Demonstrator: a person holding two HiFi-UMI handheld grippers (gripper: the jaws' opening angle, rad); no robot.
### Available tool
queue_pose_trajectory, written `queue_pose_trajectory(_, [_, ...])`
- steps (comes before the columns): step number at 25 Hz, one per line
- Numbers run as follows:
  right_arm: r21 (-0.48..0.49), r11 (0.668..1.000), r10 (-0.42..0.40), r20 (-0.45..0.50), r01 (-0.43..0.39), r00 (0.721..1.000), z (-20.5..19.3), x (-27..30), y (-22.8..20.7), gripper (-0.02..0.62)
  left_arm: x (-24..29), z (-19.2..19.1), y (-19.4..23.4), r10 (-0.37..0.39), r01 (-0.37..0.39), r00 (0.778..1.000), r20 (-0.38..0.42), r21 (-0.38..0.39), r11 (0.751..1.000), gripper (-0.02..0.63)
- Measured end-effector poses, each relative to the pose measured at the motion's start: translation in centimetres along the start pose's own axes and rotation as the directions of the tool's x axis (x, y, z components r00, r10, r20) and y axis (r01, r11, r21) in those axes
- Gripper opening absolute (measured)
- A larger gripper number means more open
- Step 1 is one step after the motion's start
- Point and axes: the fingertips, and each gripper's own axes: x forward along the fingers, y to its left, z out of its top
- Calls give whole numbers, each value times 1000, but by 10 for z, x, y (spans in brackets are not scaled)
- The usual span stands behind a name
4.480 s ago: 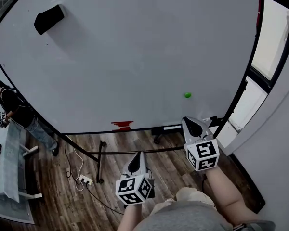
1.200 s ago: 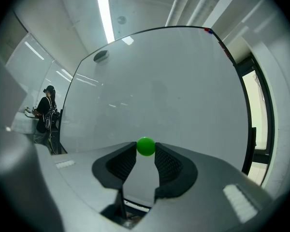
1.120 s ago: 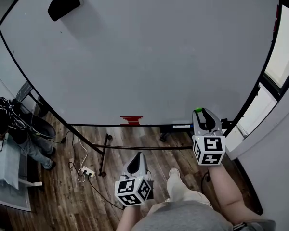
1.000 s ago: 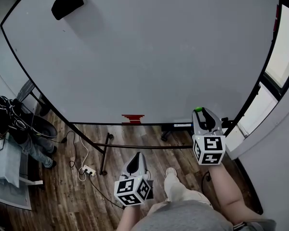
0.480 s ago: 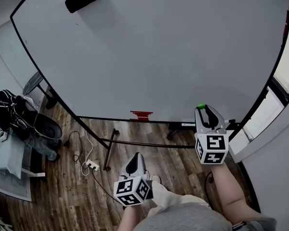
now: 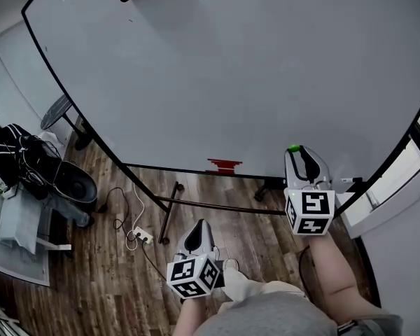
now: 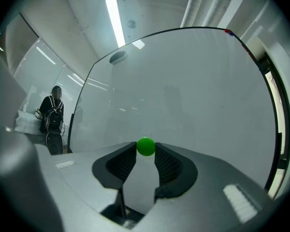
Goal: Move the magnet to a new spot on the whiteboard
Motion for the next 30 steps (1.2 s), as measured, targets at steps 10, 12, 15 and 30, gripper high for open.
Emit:
queue_pose_trajectory(10, [-4,1000,12,18,-12,1000,14,61,54,121,50,39,54,-32,32,999,1,12,999,5])
queue_pose_trajectory(12, [-4,1000,19,18,-19,1000,16,73,64,122,60,46,61,-40,41,999,-1,14,999,5])
queue_pose_trajectory(15, [-4,1000,21,17,-21,1000,20,90,72,121,74,56,68,-53,53,999,-3,20,998,5])
queue_pose_trajectory(30, [-17,1000,-9,18,9,1000,26,133,95,121,120,86,97,-105,105,994,-6,38,994,5])
